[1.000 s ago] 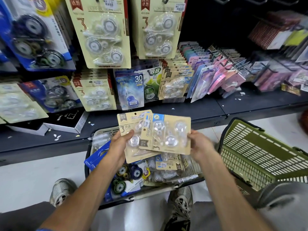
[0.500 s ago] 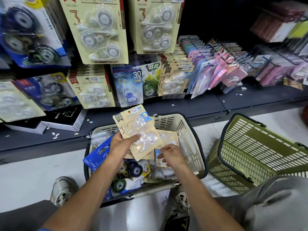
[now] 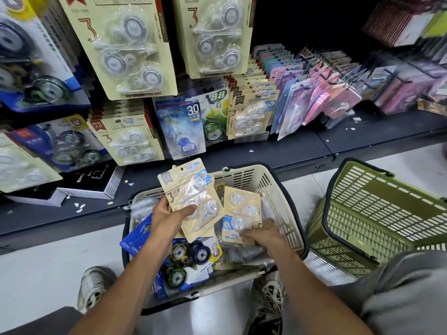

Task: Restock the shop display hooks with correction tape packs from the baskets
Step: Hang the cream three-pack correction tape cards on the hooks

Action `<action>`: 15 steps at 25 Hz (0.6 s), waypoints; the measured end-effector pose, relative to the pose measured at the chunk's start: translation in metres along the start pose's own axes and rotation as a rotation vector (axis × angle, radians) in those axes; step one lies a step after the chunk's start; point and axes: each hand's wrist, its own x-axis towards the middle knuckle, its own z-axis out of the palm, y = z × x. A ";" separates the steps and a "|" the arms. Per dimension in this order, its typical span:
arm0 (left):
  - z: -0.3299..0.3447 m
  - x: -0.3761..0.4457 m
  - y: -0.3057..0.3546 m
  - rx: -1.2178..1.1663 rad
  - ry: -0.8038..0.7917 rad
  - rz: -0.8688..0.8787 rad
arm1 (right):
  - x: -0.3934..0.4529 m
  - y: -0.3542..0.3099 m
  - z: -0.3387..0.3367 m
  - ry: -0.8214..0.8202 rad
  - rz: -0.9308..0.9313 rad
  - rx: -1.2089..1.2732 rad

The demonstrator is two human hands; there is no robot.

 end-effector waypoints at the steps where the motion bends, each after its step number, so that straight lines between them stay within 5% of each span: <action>1: 0.000 0.000 0.000 -0.016 0.005 0.002 | 0.001 0.001 0.001 -0.020 0.001 0.005; 5: 0.000 -0.003 -0.001 -0.047 0.003 -0.002 | 0.000 0.005 0.006 -0.028 -0.054 -0.144; 9: -0.005 -0.007 -0.002 -0.061 -0.002 -0.004 | -0.005 0.002 0.008 0.150 -0.187 -0.269; 15: -0.009 -0.006 0.002 -0.090 0.015 0.005 | -0.035 -0.037 -0.015 0.113 -0.142 0.547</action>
